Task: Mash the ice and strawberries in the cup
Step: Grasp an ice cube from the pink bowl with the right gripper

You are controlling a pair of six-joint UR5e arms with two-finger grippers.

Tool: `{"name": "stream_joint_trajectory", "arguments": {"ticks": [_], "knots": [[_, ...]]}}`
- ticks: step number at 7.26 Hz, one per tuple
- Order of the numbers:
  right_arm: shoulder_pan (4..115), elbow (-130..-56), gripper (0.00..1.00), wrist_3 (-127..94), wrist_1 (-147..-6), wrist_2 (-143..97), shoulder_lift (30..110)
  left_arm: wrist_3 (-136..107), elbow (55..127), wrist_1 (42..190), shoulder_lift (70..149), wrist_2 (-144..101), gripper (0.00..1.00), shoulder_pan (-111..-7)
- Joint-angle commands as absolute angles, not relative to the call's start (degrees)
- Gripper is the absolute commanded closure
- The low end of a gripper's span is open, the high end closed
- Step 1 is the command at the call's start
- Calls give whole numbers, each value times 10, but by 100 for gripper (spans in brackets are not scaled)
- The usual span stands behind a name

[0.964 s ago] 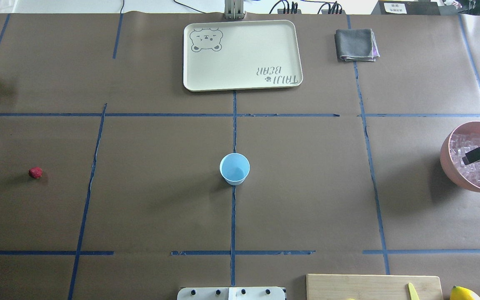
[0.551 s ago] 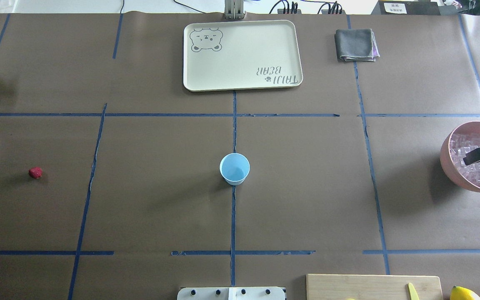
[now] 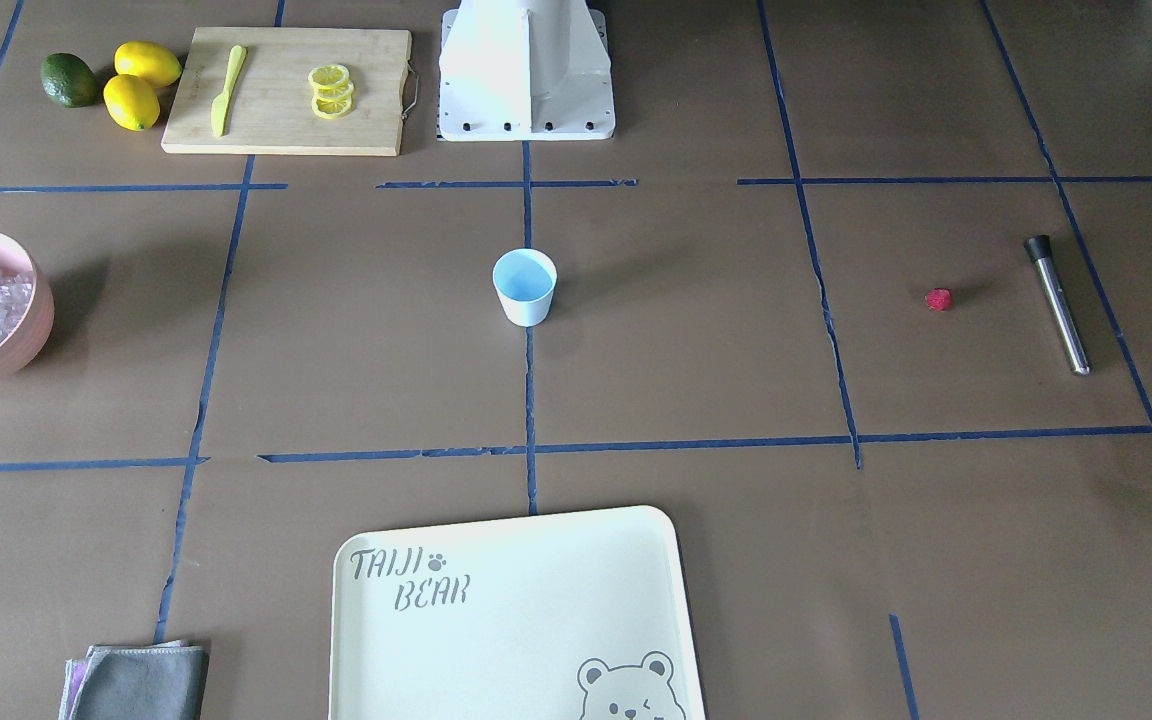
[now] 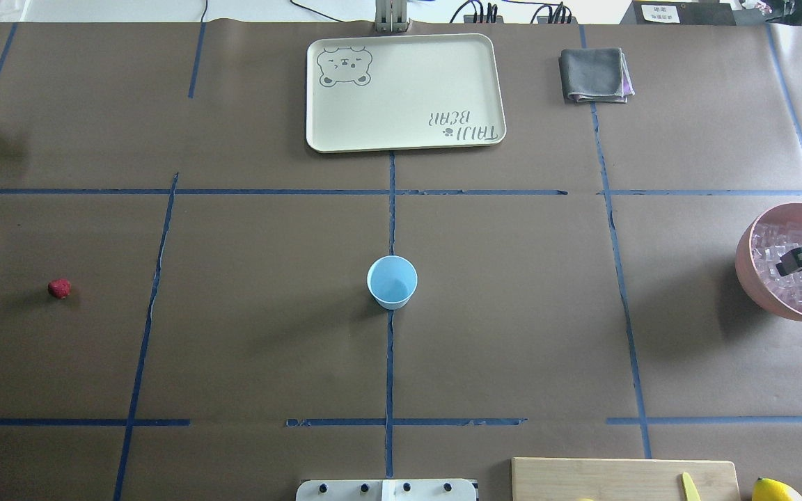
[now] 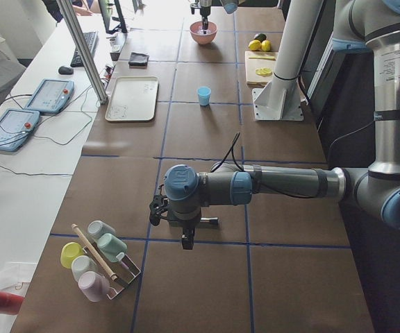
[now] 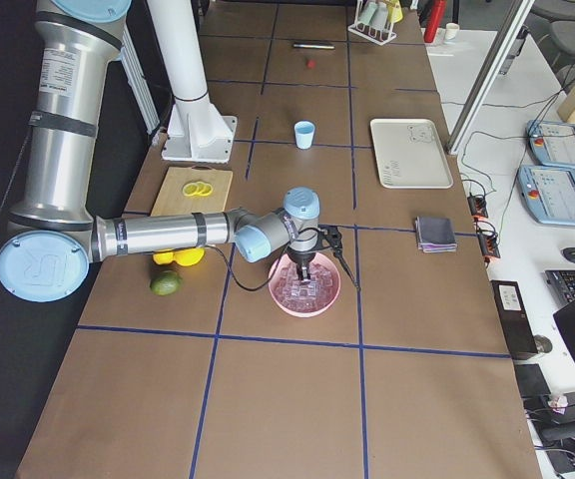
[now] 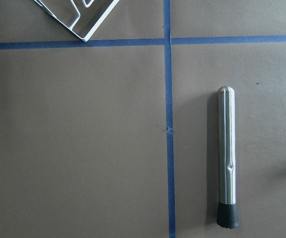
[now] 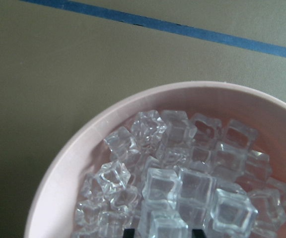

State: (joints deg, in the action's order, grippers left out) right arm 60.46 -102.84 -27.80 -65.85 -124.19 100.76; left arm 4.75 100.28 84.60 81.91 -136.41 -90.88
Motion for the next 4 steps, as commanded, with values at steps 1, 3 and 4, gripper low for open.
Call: {"name": "stream_joint_trajectory", "arguments": {"ticks": [1,3,4], "knots": [[604,-1027,64,-278,-658,-1242,1007,47,1003,846,819,-1364,0,-909],[605,-1032,80,-278,-657,-1245,1005,47,1003,846,819,-1364,0,-909],[606,-1034,81,-274,-657,-1248,1005,47,1003,846,818,-1364,0,-909]]}}
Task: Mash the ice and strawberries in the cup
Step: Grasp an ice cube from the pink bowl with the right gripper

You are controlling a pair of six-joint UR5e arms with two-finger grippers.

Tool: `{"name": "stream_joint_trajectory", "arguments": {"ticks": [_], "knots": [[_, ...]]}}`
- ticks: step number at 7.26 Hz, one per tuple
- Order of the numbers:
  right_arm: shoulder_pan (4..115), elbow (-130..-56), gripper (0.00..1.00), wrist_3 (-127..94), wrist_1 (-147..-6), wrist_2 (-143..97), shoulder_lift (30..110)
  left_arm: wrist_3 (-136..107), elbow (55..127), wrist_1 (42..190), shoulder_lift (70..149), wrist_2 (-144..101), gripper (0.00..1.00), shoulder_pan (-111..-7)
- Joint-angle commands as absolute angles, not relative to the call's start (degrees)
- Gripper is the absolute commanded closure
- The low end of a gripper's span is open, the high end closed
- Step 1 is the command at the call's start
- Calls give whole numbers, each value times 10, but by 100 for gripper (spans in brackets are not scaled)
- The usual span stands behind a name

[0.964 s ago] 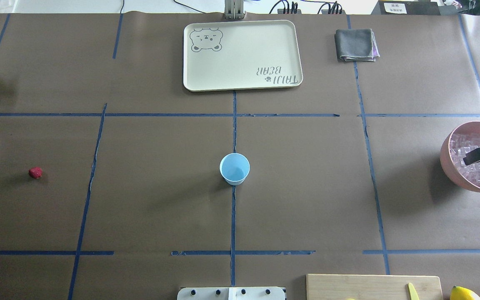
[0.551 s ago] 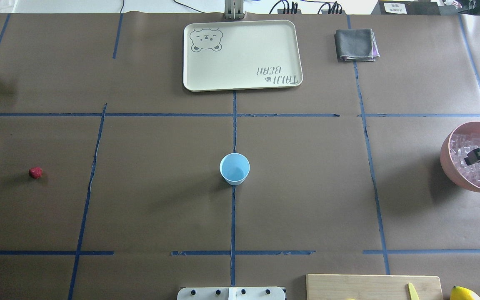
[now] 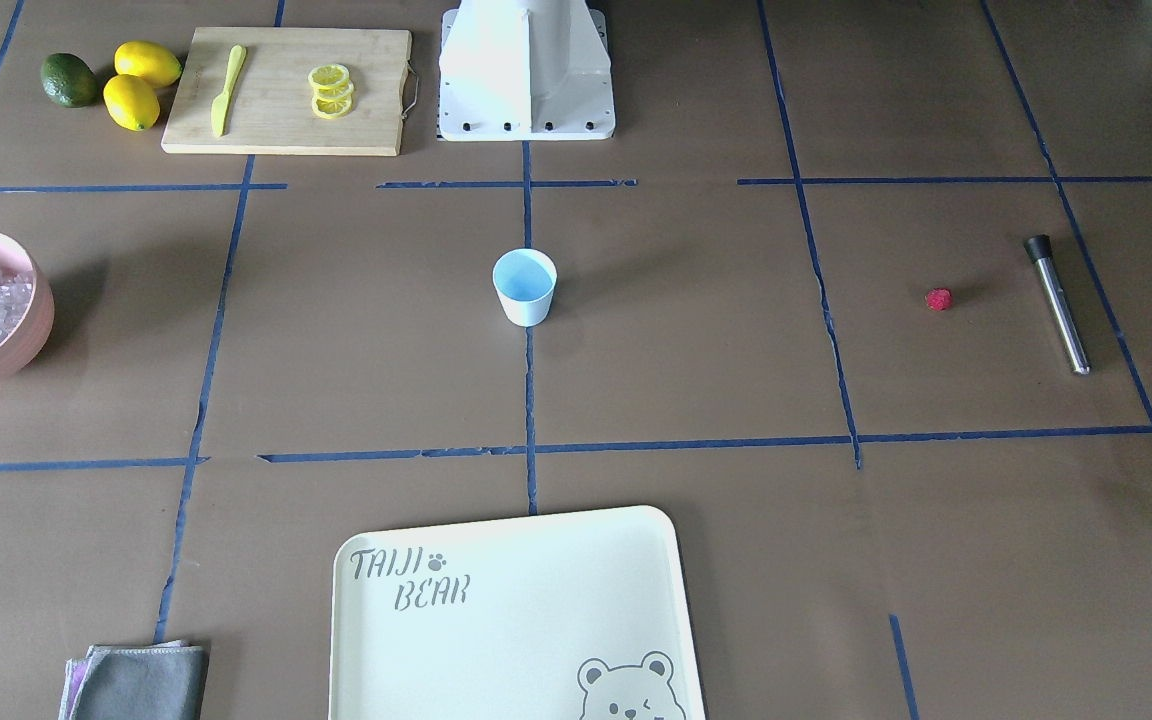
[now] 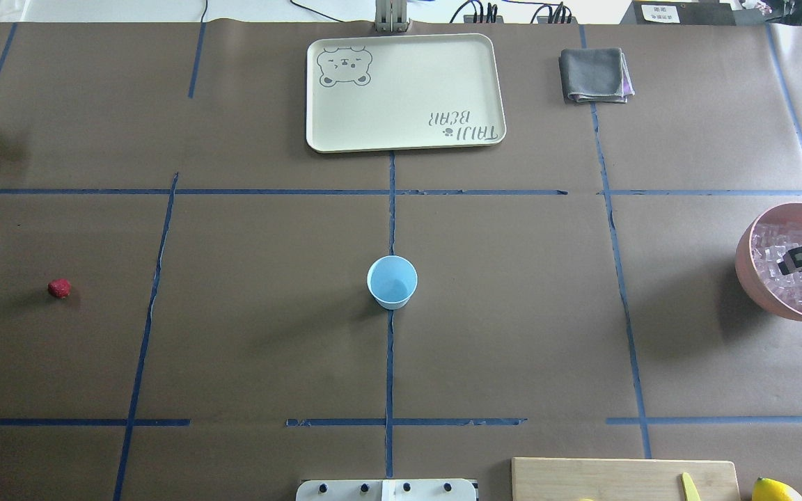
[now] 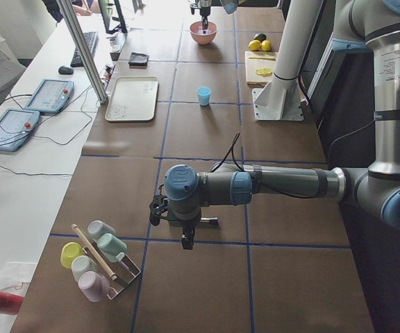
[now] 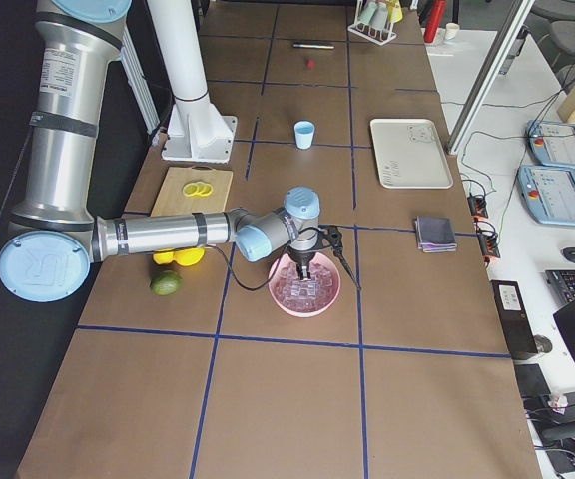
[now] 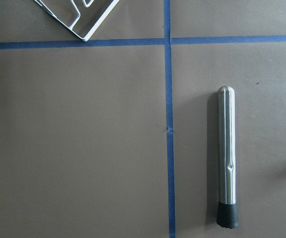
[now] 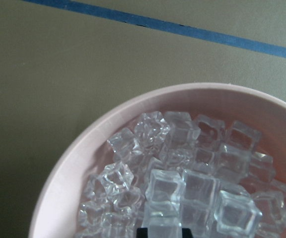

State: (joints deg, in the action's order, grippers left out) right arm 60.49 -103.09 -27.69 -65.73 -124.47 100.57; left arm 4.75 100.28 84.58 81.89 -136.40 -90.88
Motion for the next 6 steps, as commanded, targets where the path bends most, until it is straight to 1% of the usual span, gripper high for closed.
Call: {"name": "stream_joint_trajectory", "arguments": {"ticks": [1,2,3,4,6], "knots": [[610,-1053,82,-273,-661,-1252,1005,47,1003,845,818,-1364,0,-909],[626,-1081,87,-273,-675,-1253,1005,47,1004,845,818,-1364,0,-909],[627,-1126,91,-273,-738,-1252,996,47,1004,845,818,-1364,0,-910],[630,-1145,91,-276,-822,-1252,932,47,1004,845,818,-1364,0,-909],[602,-1141,96,-284,-912,-1246,814,47,1007,850,818,-1365,0,-909]]}}
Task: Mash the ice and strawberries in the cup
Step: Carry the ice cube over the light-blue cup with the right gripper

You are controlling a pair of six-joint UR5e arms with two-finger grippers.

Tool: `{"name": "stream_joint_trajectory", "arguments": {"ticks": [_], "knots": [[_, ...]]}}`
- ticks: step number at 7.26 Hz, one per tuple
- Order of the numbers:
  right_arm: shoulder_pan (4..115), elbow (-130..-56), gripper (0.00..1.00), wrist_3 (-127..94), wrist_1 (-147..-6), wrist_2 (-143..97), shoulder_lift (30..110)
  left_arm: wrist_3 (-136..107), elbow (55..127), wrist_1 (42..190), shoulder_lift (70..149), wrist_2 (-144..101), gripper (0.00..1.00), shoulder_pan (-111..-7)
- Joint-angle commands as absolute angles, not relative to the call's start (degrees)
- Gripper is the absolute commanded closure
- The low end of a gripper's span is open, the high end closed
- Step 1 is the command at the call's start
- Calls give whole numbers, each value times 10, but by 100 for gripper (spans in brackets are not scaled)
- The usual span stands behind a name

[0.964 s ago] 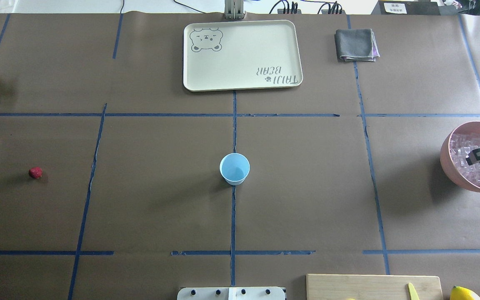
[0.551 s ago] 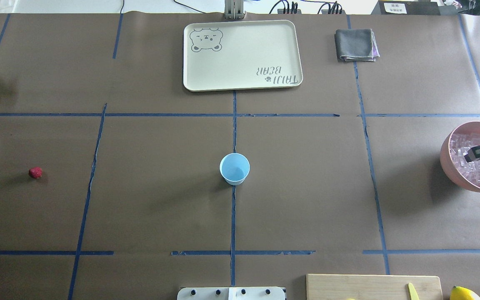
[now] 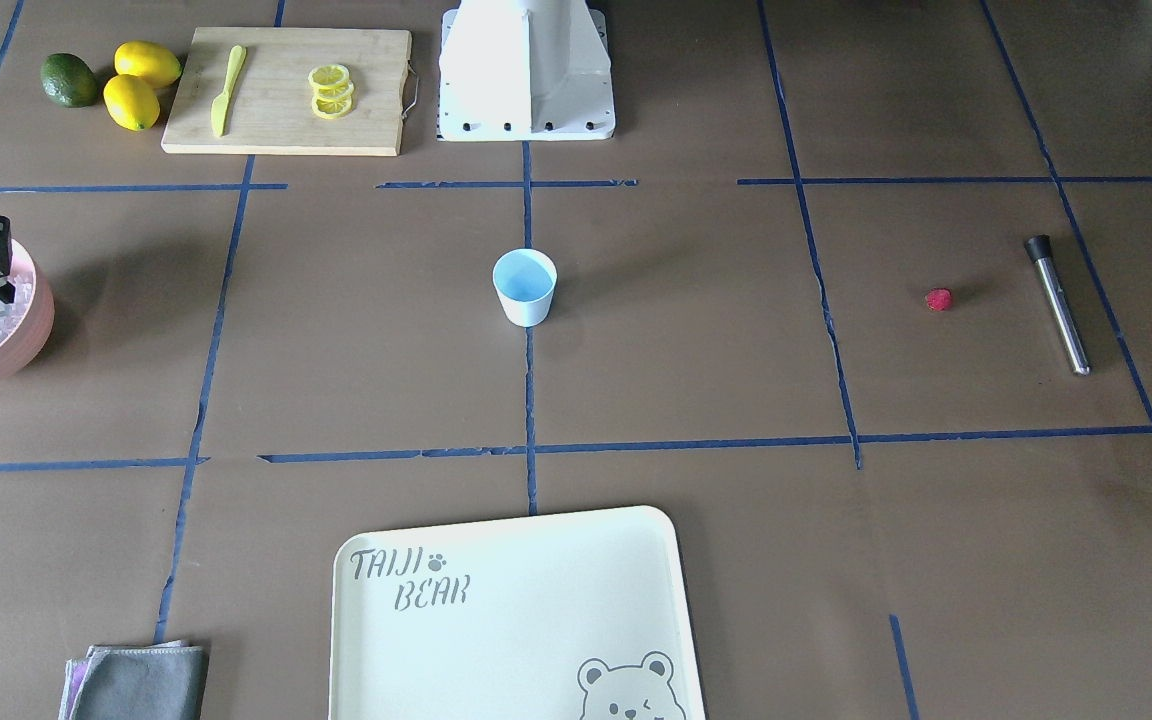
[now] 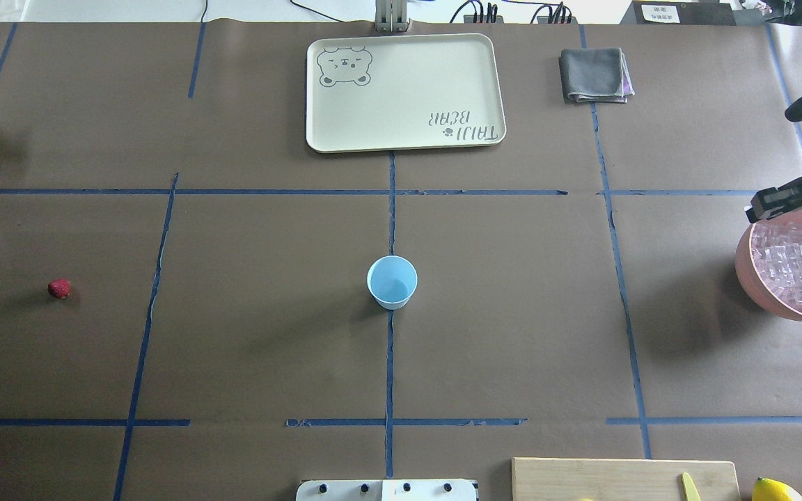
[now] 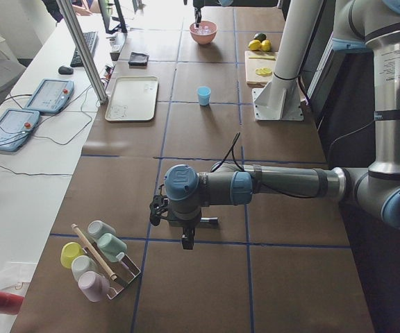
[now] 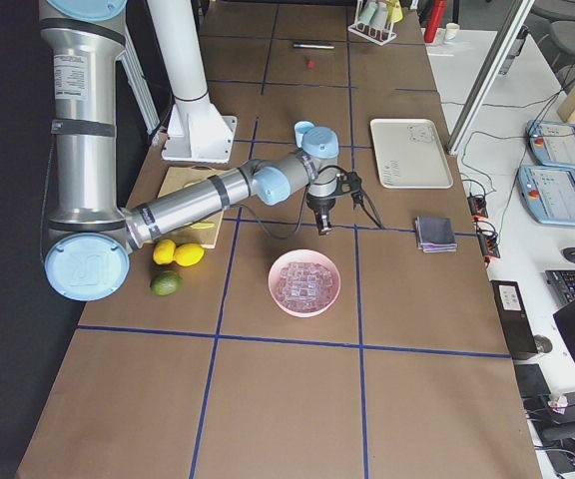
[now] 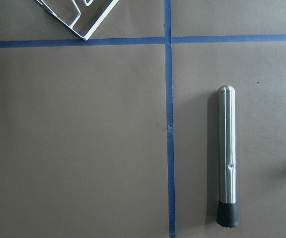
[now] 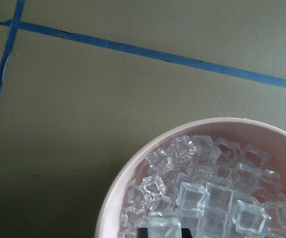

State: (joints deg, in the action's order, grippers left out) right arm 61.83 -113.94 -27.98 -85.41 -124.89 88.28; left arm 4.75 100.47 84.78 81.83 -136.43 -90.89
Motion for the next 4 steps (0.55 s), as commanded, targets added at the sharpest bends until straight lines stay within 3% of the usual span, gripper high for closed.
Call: {"name": "stream_joint_trajectory", "arguments": {"ticks": [1,4], "knots": [[571,-1130,96,-304,-918,-1242,769,47,1010,850,819,-1365,0,-909],[439,-1084,97,-489,-925,-1157,628,47,1011,851,822,-1365,0,-909]]}}
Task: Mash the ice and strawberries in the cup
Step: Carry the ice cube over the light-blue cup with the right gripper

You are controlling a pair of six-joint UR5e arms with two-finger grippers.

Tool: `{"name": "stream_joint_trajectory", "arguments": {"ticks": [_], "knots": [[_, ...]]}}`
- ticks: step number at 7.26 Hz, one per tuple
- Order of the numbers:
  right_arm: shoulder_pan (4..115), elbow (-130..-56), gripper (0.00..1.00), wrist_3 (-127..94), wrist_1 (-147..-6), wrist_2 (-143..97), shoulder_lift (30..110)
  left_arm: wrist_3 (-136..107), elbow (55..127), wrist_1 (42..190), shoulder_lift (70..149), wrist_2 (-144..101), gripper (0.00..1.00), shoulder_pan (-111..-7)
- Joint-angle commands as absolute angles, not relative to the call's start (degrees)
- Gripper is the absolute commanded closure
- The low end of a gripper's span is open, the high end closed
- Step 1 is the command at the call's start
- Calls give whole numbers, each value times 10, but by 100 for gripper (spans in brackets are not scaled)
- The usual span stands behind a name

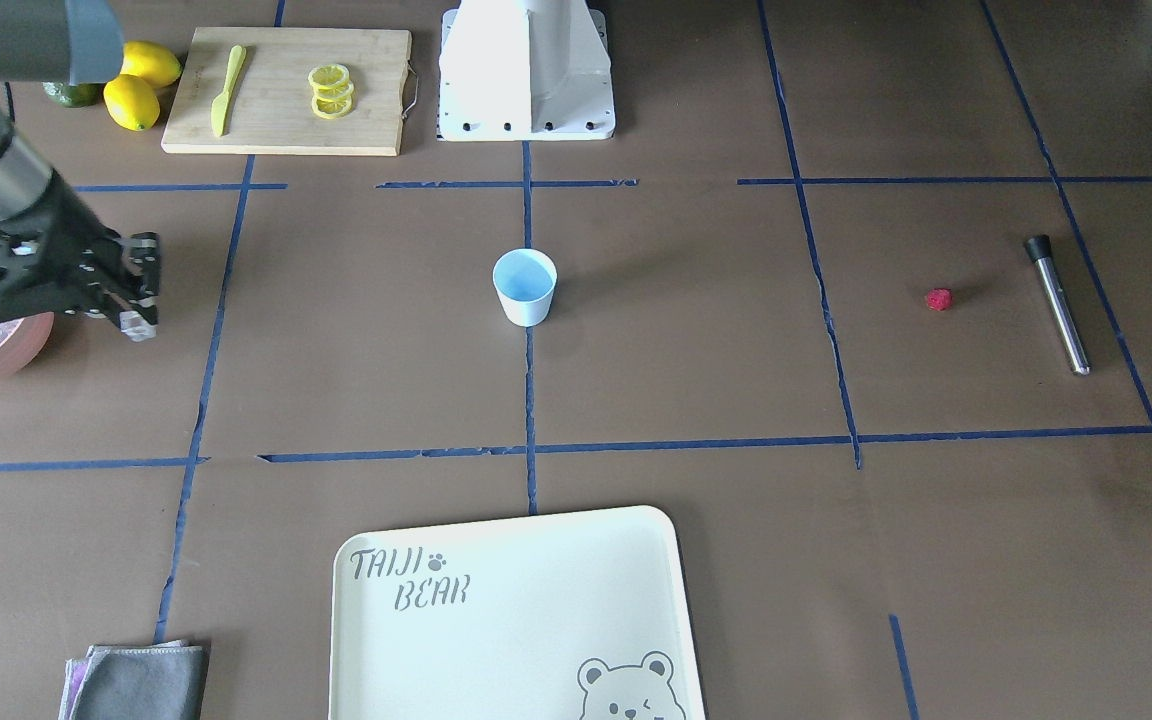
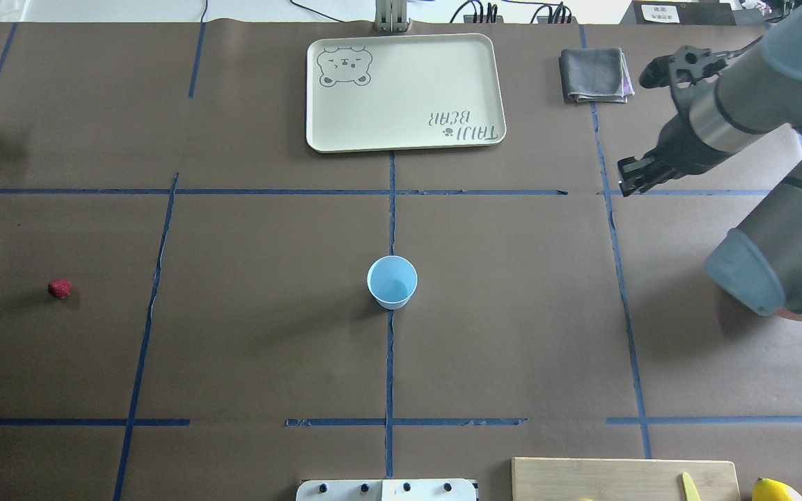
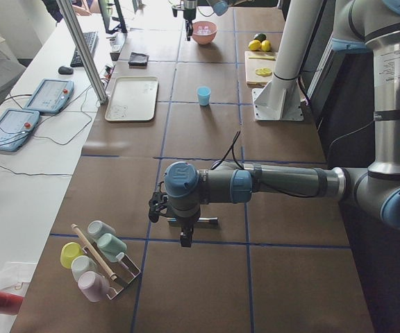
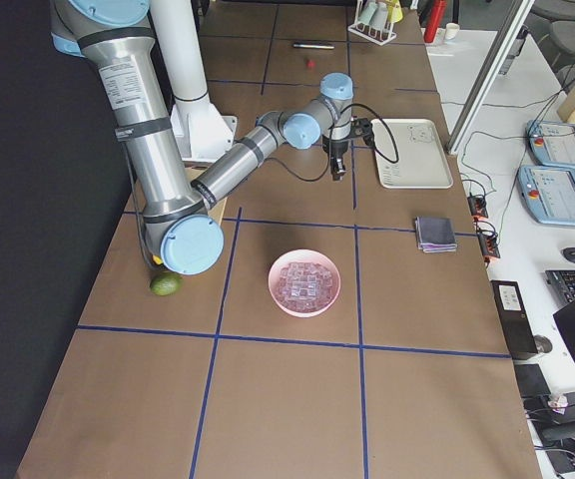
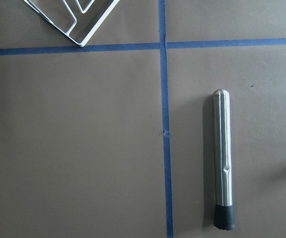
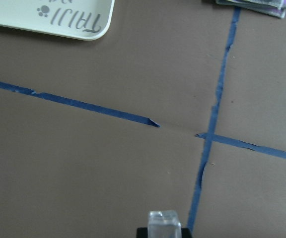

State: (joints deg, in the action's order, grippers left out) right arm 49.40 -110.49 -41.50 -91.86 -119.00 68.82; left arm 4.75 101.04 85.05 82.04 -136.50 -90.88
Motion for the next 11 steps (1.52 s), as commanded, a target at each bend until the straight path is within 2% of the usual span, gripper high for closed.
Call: {"name": "stream_joint_trajectory", "arguments": {"ticks": [1,3,6,11], "knots": [[393,-1062,97,-562,-939,-1118,576,47,1011,851,822,-1365,0,-909],[303,-1015,97,-627,-971,-1019,494,47,1011,851,822,-1365,0,-909],[244,-925,97,-704,-991,-973,390,47,1011,852,823,-1365,0,-908],[242,-946,95,-704,-1036,-976,398,48,1011,853,824,-1366,0,-908]]}}
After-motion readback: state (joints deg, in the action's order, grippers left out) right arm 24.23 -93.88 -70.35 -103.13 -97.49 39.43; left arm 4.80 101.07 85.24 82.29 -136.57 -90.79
